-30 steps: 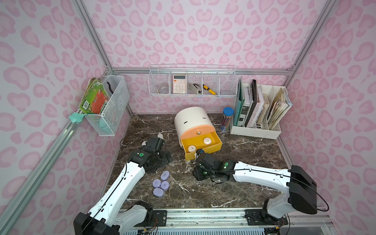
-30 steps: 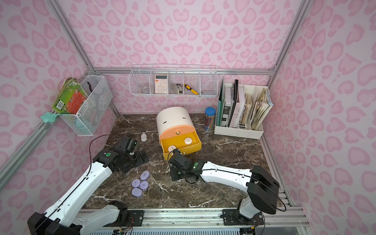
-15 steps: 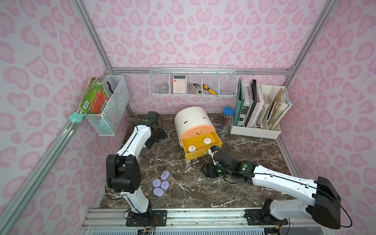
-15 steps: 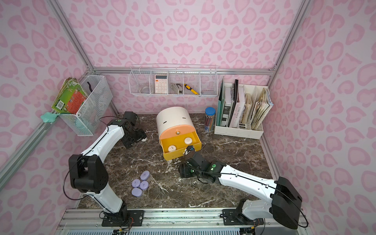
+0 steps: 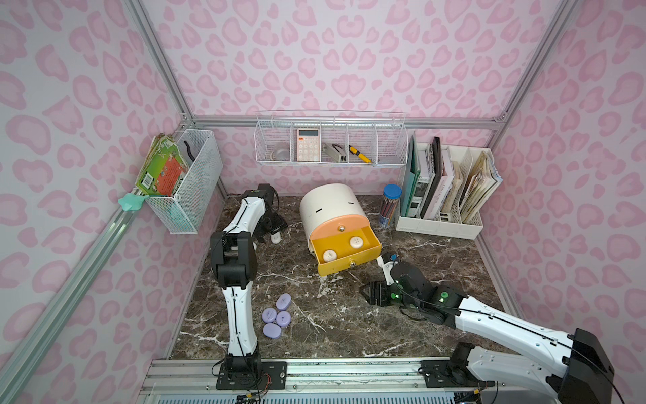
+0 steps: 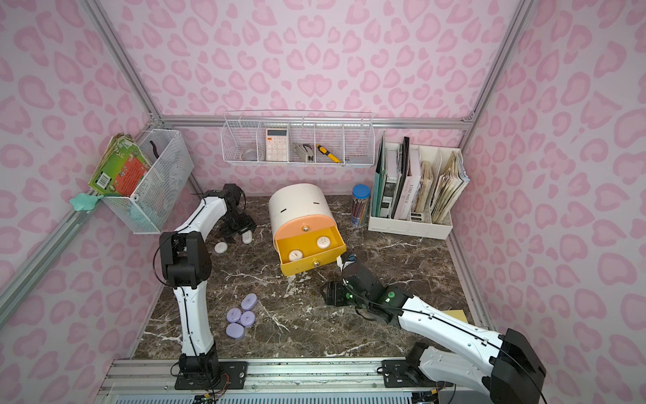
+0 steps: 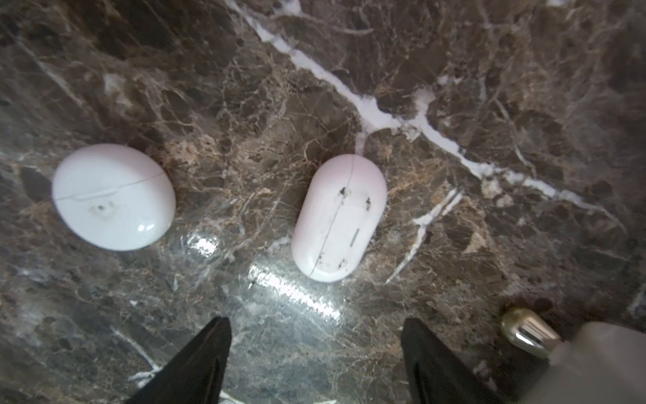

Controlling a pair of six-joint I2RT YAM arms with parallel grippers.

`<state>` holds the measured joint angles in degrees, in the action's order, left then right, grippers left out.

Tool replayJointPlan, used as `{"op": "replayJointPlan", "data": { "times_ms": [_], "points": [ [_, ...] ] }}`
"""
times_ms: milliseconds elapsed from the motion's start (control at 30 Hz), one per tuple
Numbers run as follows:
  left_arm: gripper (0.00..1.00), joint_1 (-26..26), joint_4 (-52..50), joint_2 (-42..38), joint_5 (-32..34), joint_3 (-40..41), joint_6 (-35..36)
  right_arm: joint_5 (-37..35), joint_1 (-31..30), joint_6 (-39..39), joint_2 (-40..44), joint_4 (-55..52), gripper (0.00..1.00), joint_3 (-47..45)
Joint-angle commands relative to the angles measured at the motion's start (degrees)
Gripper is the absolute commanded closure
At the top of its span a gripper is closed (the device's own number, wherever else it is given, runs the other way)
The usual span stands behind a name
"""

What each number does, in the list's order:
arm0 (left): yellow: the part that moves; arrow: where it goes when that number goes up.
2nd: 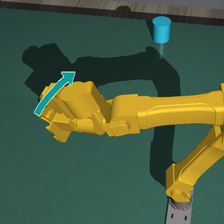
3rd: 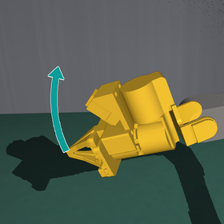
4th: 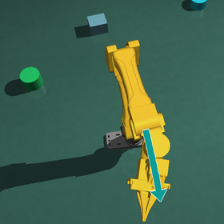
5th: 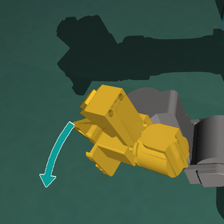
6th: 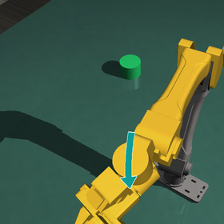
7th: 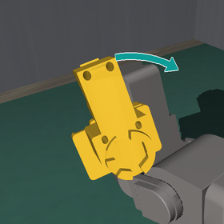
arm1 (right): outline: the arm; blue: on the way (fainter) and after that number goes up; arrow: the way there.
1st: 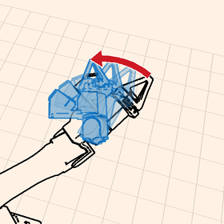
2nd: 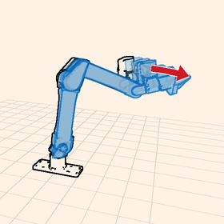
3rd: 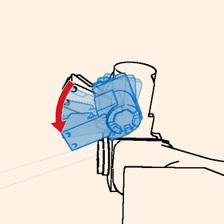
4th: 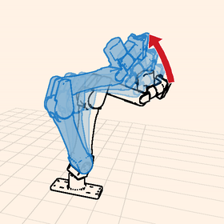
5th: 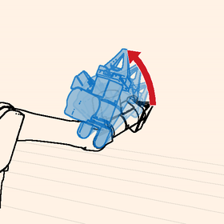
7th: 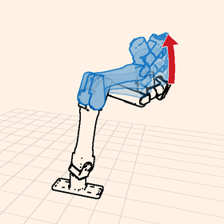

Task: Put the bluetooth earphones in the drawer according to color
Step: Pick up the Bluetooth earphone from the center of the board.

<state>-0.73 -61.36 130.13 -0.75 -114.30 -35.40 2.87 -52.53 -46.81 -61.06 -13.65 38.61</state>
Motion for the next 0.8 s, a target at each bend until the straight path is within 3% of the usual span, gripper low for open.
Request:
{"op": "replayJointPlan", "data": {
  "times_ms": [0, 333, 533, 700, 767],
  "points": [
    [0.19, -0.14, -3.5, 2.45, 0.87, -1.67, 1.29, 1.25, 0.63, 0.17, 0.85, 0.97, 0.25, -0.52],
    [0.34, -0.4, -4.77, 7.54, 1.99, -4.96, 1.87, 1.79, 0.88, -0.12, 2.12, 0.77, 0.25, -1.44],
    [0.49, -0.59, -5.25, 9.25, 1.68, -6.45, 2.17, 1.7, 0.88, -0.29, 3.11, 0.33, 0.25, -1.67],
    [0.52, -0.6, -5.33, 9.1, 1.92, -6.5, 2.48, 1.96, 0.87, -0.81, 3.92, 0.64, 0.25, -2.23],
    [0.45, -0.67, -5.65, 9.02, 2.06, -6.75, 2.61, 2.09, 0.9, -0.92, 4.1, 0.64, 0.25, -2.35]
  ]
}}
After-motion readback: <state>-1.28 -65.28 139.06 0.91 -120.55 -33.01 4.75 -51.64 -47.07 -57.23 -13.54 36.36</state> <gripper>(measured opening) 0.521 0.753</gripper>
